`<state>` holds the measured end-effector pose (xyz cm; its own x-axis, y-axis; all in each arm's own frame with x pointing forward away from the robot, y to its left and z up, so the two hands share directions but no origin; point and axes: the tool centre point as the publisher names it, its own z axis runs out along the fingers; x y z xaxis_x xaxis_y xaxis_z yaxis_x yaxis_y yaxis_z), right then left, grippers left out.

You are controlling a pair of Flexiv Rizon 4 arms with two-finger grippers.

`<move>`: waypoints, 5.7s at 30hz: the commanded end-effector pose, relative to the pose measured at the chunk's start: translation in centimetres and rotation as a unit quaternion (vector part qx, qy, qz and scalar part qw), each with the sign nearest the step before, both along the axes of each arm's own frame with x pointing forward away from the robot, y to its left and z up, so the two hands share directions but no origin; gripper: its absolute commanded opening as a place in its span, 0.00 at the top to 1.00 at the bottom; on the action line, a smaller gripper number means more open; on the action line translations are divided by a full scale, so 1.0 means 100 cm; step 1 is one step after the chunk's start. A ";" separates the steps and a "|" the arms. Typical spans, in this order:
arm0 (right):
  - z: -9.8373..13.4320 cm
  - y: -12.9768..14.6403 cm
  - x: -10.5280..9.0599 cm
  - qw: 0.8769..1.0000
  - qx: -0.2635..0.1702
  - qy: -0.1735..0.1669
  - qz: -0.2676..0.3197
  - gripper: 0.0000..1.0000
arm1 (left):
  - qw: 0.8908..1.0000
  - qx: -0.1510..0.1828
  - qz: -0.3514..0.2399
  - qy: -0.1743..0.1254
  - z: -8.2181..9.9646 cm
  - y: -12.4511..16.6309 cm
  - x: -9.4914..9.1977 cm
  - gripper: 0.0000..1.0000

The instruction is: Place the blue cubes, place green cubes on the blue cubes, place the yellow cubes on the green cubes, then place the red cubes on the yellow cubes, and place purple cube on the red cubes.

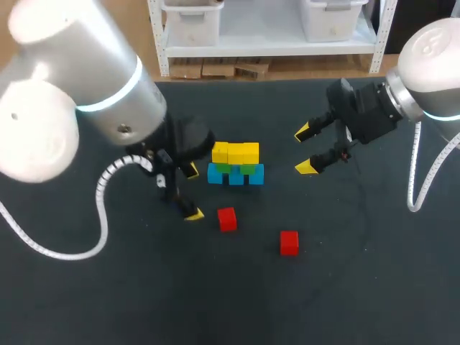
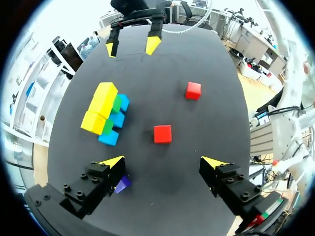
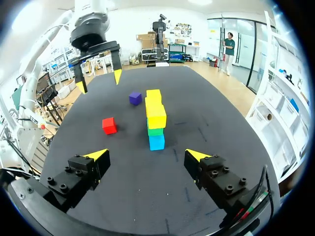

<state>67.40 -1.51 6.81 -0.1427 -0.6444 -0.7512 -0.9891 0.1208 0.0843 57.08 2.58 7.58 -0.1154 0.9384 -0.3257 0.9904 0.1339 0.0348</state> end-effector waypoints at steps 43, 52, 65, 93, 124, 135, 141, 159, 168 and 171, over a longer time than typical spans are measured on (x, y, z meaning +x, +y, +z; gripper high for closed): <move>0.000 0.000 0.000 1.000 0.001 -0.001 0.000 0.00 | 0.999 0.033 -0.005 0.021 -0.073 -0.048 0.005 0.37; 0.000 0.000 0.000 1.000 0.001 -0.001 0.000 0.00 | 0.999 0.030 0.002 0.020 -0.075 -0.045 0.006 0.86; 0.000 0.000 0.000 1.000 0.001 -0.001 0.000 0.00 | 0.999 0.038 0.003 0.011 -0.049 -0.032 0.004 1.00; 0.000 0.000 0.000 1.000 0.001 -0.001 0.000 0.00 | 0.995 0.035 -0.077 -0.046 0.058 -0.019 0.069 1.00; 0.000 0.000 0.000 1.000 0.001 -0.001 0.000 0.00 | 0.990 0.038 -0.133 -0.032 0.041 -0.051 0.121 1.00; 0.000 0.000 0.000 1.000 0.001 -0.001 0.000 0.00 | 0.990 0.039 -0.131 -0.023 0.033 -0.053 0.125 0.95; 0.000 0.000 0.000 1.000 0.001 -0.001 0.000 0.00 | 0.991 0.037 -0.127 -0.020 0.029 -0.053 0.128 1.00; 0.000 0.000 0.000 1.000 0.001 -0.001 0.000 0.00 | 0.991 0.035 -0.125 -0.010 0.023 -0.047 0.131 1.00; 0.000 0.000 0.000 1.000 0.001 -0.001 0.000 0.00 | 0.991 0.037 -0.126 -0.006 0.020 -0.047 0.130 1.00; 0.000 0.000 0.000 1.000 0.001 -0.001 0.000 0.00 | 0.991 0.037 -0.126 -0.005 0.019 -0.047 0.131 1.00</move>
<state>67.40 -1.51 6.81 -0.1427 -0.6444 -0.7512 -0.9891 0.1208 0.0843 69.84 -2.07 9.58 0.1260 0.9587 -0.2550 0.9918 -0.1166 0.0517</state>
